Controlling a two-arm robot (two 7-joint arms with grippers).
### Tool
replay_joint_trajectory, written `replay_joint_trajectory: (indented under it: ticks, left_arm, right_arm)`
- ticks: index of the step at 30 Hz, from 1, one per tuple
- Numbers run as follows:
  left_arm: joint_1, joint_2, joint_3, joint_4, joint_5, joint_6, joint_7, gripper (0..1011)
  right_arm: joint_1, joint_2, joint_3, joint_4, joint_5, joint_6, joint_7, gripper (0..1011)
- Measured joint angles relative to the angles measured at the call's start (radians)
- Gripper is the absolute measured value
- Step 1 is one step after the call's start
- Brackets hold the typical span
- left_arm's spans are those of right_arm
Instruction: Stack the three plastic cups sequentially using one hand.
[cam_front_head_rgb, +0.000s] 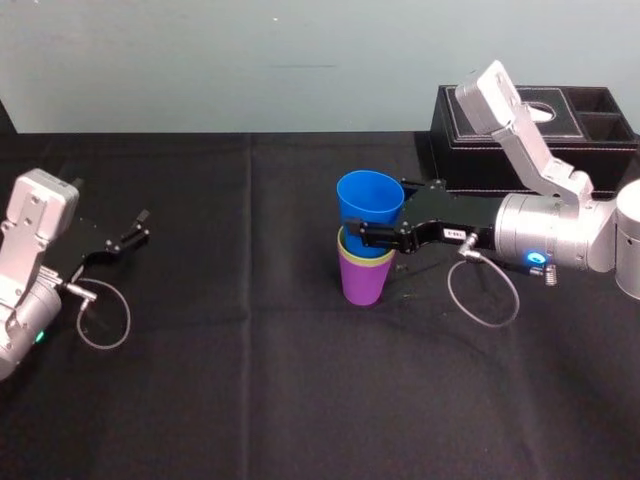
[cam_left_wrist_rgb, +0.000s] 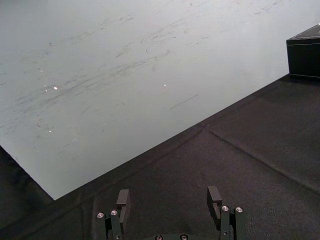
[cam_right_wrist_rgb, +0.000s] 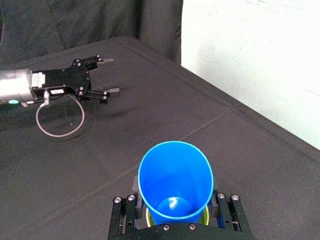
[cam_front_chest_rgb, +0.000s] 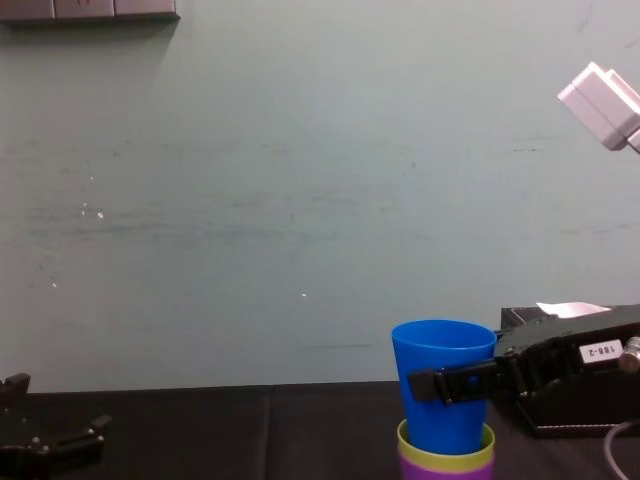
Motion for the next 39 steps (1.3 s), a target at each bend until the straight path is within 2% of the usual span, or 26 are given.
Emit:
replay_joint_trajectory:
  ticks: [3,6,10,13,39]
  left_arm:
    - [0.0,0.0,0.0,0.0,0.0,0.0,0.0,1011]
    - [0.0,0.0,0.0,0.0,0.0,0.0,0.0,1011]
    - [0.0,0.0,0.0,0.0,0.0,0.0,0.0,1011]
    - [0.0,0.0,0.0,0.0,0.0,0.0,0.0,1011]
    - [0.0,0.0,0.0,0.0,0.0,0.0,0.0,1011]
  right_arm:
    - [0.0,0.0,0.0,-0.001,0.0,0.0,0.0,746]
    - [-0.001,0.0,0.001,-0.001,0.001,0.0,0.0,811]
    - [-0.001,0.001,0.001,-0.002,0.001,0.0,-0.001,948]
    - [-0.001,0.001,0.001,-0.002,0.001,0.0,-0.001,1003]
    - [-0.001,0.001,0.002,-0.003,0.002,0.0,-0.001,1003]
